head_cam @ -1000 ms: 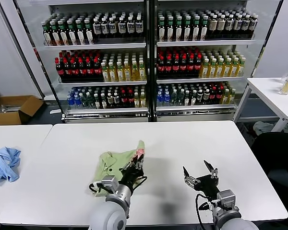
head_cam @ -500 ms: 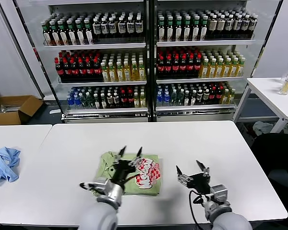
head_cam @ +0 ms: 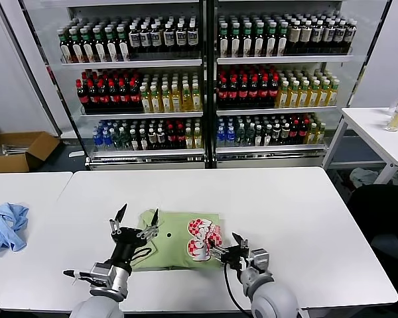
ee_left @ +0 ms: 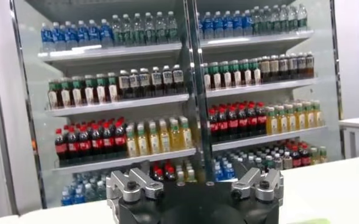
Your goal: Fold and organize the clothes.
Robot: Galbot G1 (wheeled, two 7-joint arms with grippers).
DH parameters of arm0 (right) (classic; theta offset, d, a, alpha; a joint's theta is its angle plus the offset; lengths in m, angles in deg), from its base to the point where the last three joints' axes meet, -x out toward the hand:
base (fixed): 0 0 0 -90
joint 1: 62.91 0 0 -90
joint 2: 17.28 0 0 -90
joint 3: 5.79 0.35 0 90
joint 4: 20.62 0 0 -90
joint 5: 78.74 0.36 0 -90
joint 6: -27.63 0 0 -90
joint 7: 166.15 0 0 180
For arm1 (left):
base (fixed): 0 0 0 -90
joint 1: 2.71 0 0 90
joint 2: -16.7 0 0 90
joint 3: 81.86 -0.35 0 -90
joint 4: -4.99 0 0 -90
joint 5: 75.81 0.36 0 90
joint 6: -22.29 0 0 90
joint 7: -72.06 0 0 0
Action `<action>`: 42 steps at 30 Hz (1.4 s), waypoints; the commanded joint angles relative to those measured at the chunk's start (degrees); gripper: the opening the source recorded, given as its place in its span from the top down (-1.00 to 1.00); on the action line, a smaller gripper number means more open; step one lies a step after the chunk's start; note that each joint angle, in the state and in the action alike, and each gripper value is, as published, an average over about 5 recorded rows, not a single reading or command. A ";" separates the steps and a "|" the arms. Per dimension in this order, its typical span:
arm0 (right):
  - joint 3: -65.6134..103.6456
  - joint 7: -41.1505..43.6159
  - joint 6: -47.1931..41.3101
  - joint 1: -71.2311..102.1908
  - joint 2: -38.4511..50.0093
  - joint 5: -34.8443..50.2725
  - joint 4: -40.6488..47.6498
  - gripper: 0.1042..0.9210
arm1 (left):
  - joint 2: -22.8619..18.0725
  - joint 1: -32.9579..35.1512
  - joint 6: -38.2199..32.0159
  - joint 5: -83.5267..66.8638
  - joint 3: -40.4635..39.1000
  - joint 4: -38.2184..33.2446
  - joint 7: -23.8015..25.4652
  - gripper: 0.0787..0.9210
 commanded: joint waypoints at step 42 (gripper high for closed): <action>9.87 4.89 8.32 -0.18 6.00 -14.37 1.26 0.59 | 0.26 -0.83 -14.96 13.83 1.36 9.36 1.55 -0.77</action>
